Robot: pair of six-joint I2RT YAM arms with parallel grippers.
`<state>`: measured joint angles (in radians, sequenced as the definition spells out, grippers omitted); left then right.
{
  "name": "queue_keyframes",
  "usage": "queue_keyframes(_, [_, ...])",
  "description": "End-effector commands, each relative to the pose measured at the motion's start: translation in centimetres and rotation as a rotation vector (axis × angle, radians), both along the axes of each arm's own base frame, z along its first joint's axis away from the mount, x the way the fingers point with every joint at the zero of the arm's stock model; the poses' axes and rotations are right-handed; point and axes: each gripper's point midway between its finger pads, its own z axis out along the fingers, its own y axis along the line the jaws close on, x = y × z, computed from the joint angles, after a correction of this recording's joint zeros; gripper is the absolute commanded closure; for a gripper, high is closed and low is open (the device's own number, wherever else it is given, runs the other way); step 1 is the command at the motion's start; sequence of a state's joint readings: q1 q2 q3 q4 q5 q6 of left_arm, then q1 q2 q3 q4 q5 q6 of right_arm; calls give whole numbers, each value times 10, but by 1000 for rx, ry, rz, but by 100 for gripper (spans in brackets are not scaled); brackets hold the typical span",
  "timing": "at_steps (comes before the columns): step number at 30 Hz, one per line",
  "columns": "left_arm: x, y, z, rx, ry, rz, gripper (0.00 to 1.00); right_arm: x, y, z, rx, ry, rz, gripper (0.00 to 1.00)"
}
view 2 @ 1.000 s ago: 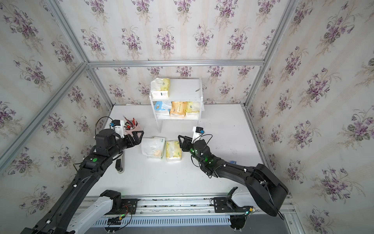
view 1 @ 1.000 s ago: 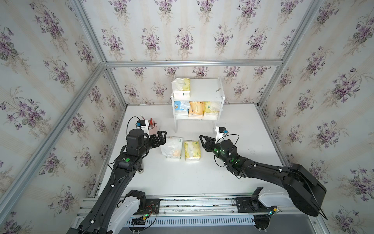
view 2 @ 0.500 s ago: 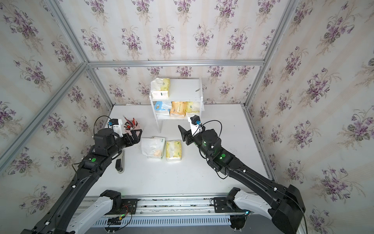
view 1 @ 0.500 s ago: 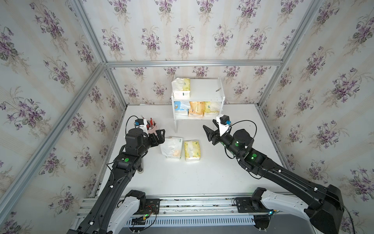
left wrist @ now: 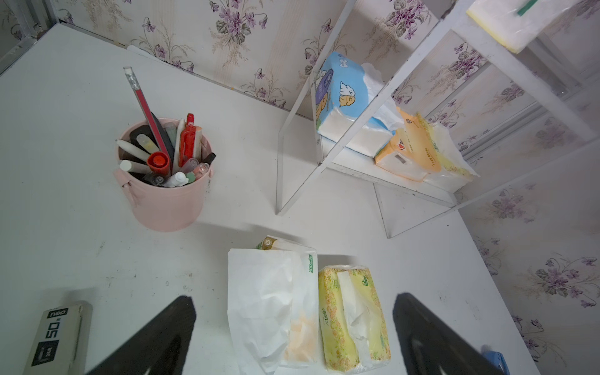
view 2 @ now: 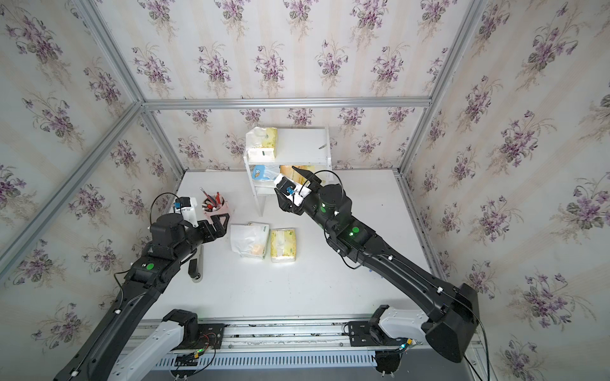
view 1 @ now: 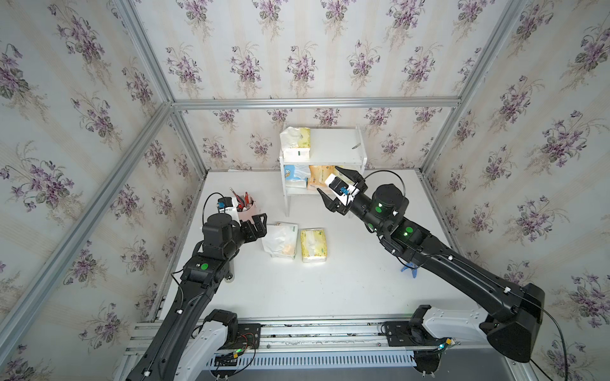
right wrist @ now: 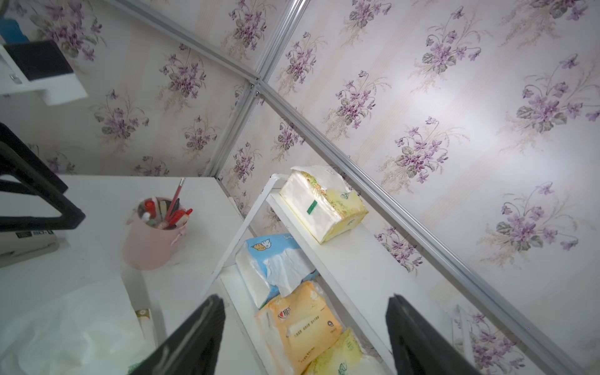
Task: Remove the tissue boxes from the shelf
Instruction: Pick up a box of tissues from the shelf.
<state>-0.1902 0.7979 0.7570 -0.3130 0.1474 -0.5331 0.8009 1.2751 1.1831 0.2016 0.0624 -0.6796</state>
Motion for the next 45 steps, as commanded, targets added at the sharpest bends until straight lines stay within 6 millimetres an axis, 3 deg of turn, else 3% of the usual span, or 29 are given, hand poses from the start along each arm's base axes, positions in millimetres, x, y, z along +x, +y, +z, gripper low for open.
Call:
queue_keyframes(1, [0,3,-1,16,-2,13,1,10,11,-2,-160,-83,25,17])
queue_keyframes(10, [-2,3,-7,10,16,11,1,57,47,-23,-344,-53,142,21])
queue_keyframes(17, [-2,3,-11,1,23,18,1,105,66,-17,-363,-23,107,29])
queue_keyframes(27, [0,6,-10,13,22,31,1,142,80,-21,-347,13,121,39])
queue_keyframes(33, [1,6,-10,15,26,31,1,154,81,-32,-356,38,114,48])
queue_keyframes(38, [2,6,-10,14,26,33,1,157,79,-42,-377,64,99,62])
queue_keyframes(45, [3,3,-7,12,26,21,1,151,71,-26,-368,39,81,81])
